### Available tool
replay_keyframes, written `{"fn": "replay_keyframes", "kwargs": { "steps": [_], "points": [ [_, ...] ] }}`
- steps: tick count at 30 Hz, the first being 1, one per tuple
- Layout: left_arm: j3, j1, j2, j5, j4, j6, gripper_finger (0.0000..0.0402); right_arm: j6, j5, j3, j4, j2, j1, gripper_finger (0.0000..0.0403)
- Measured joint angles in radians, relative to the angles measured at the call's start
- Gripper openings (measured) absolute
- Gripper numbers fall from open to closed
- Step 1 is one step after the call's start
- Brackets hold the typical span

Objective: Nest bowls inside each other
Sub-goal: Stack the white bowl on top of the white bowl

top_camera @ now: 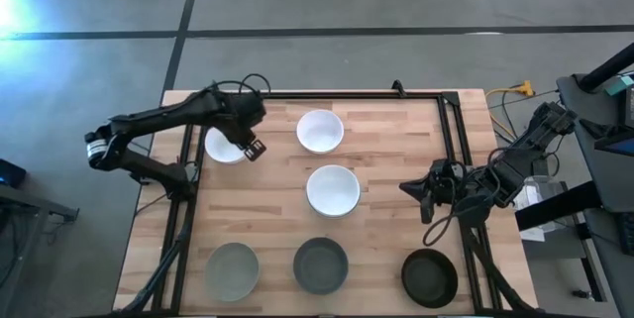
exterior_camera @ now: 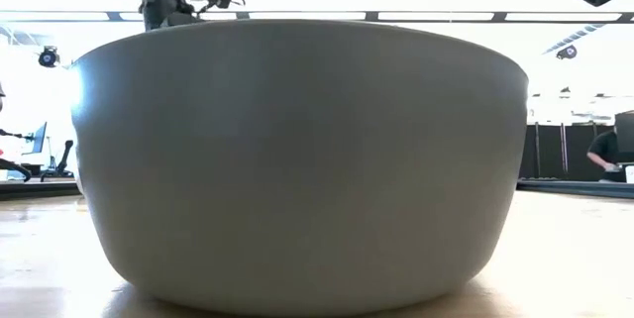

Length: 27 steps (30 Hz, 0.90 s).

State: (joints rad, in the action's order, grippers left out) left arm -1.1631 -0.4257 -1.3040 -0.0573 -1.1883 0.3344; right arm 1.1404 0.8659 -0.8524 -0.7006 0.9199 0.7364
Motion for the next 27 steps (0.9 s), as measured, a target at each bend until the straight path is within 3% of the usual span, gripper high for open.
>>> {"fn": "replay_keyframes", "kwargs": {
  "steps": [12, 17, 22, 27],
  "points": [
    [0.059, -0.016, -0.242, -0.005, -0.003, -0.008, 0.0184, 0.030, -0.088, 0.000, 0.003, 0.000, 0.001, 0.0022],
    [0.101, -0.020, -0.317, -0.057, 0.006, -0.010, 0.0220, 0.038, -0.110, 0.000, 0.009, 0.000, 0.003, 0.0022],
    [0.143, -0.025, -0.357, -0.074, 0.010, -0.050, 0.0204, 0.035, -0.110, 0.000, 0.025, 0.000, 0.003, 0.0022],
    [0.176, -0.025, -0.362, -0.025, 0.022, -0.088, 0.0111, 0.030, -0.110, 0.000, 0.030, 0.000, 0.003, 0.0022]
  ]
}}
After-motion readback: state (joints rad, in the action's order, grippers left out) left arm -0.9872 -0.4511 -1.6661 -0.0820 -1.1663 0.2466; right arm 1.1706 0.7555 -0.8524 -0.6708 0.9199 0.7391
